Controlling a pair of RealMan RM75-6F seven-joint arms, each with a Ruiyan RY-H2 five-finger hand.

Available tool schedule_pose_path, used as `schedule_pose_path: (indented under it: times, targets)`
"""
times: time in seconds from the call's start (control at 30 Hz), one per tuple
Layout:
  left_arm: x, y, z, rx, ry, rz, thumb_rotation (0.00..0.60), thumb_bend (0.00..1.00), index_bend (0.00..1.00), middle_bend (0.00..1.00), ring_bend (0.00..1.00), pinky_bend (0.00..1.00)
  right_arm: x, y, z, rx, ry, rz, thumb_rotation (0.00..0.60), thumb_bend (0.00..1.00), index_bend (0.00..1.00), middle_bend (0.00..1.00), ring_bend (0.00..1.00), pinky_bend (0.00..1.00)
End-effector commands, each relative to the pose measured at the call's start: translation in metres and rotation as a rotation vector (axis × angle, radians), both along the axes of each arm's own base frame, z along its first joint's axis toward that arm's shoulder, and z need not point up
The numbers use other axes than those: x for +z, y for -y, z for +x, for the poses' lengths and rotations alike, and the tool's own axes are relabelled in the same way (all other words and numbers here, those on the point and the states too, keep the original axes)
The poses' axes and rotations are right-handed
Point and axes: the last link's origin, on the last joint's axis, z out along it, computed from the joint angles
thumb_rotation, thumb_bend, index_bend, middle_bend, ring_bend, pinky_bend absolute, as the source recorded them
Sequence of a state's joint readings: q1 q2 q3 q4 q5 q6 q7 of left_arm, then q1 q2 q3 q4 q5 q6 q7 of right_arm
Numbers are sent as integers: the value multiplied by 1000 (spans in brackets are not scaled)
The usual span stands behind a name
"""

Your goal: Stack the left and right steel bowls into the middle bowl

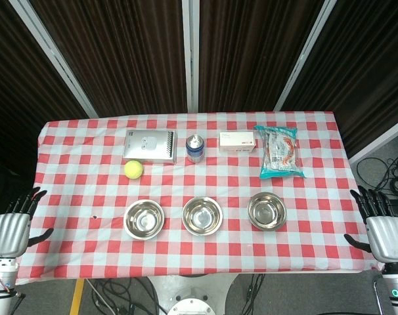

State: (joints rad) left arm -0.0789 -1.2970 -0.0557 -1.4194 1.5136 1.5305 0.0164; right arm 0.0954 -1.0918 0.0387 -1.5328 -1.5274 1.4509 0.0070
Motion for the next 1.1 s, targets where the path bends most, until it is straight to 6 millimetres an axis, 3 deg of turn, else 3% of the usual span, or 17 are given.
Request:
schedule_pose_path:
  times: [0.03,0.27,0.4,0.47,0.67,0.87,1.1]
  targets:
    - [0,1,-1,2,1,2,600,102,201,216,164,250,-1,1,0,1,1,2,600,51,9,13,0,0]
    - [2,-1,1,-3,3,5,600,102,201,216,164,250,-7,0,9,7,-6,10,600,56,7,55,28,31]
    - [4,-4,-2,10,4,4,600,103,201,216,164,250,-24,-10,26,52,-19,-19,600,89,38,141,234,280]
    - [3,-3,-4,17,6,2,600,103,201,216,164,250,-33,-13,30,77,-21,-10,600,97,106,173,345,403]
    - [-3,2,-13,38,23,-3,600,103,201,216,164,250,-63,-14,19,100,-132,117,600,111,210,231,572,604]
    - [1,3,-18,38,21,6,600,103,201,216,164,251,-80,-6,20,133,-162,194,600,189,227,249,666,690]
    - [4,4,-23,52,25,13,600,102,201,216,164,251,-93,21,35,234,-247,225,600,204,283,286,677,693]
